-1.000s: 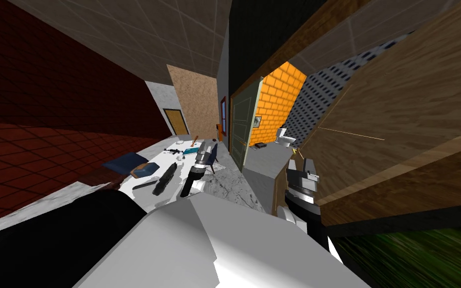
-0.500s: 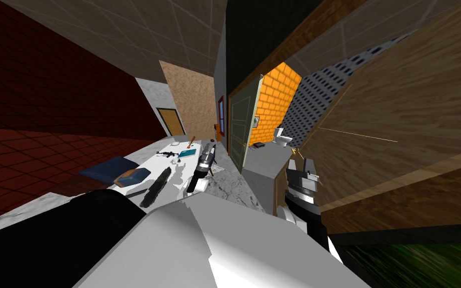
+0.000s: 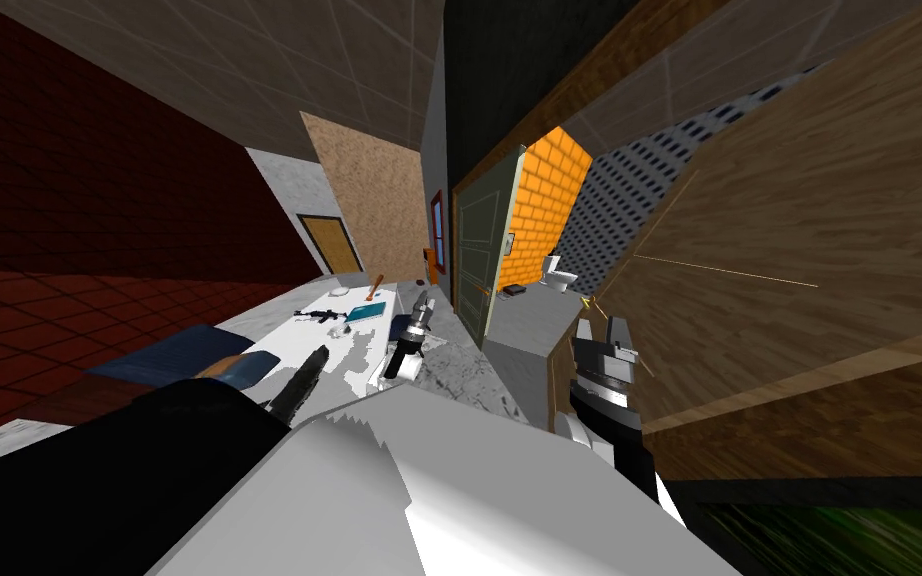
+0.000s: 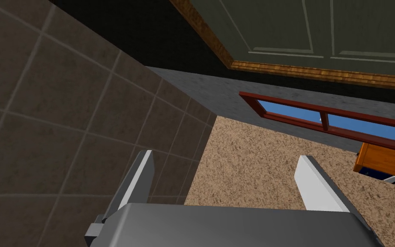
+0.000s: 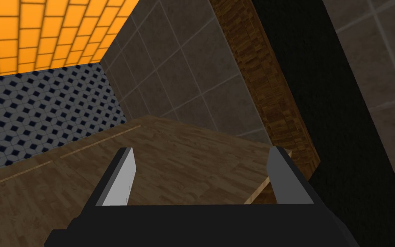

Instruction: Push the door open

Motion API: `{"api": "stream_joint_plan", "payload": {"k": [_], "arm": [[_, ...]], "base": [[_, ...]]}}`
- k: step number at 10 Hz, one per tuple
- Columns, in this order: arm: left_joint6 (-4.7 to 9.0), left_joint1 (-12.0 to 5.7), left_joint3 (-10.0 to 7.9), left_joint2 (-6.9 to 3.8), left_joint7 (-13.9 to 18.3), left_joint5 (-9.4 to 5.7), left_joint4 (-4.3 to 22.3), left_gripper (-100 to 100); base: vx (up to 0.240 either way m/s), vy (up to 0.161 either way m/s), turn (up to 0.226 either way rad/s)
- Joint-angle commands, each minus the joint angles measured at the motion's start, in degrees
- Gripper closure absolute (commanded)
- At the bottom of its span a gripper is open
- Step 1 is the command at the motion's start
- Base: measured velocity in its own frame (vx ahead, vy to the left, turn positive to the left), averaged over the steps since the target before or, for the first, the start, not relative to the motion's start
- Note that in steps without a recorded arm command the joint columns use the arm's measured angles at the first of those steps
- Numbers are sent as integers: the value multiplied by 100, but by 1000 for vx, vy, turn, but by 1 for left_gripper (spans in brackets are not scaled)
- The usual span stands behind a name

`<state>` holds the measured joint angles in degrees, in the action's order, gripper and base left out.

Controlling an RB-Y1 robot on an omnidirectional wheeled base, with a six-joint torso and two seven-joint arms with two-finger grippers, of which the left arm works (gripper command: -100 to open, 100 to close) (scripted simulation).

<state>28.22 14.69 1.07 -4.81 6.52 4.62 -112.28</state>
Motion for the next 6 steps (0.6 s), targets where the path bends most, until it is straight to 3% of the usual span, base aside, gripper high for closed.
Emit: {"api": "stream_joint_plan", "payload": {"k": [1, 6], "arm": [[-28, -165, 41, -21, 26, -7, 246, -100], [-25, -646, 195, -47, 88, -15, 1029, -100]], "base": [[87, 76, -88], [89, 74, -95]]}}
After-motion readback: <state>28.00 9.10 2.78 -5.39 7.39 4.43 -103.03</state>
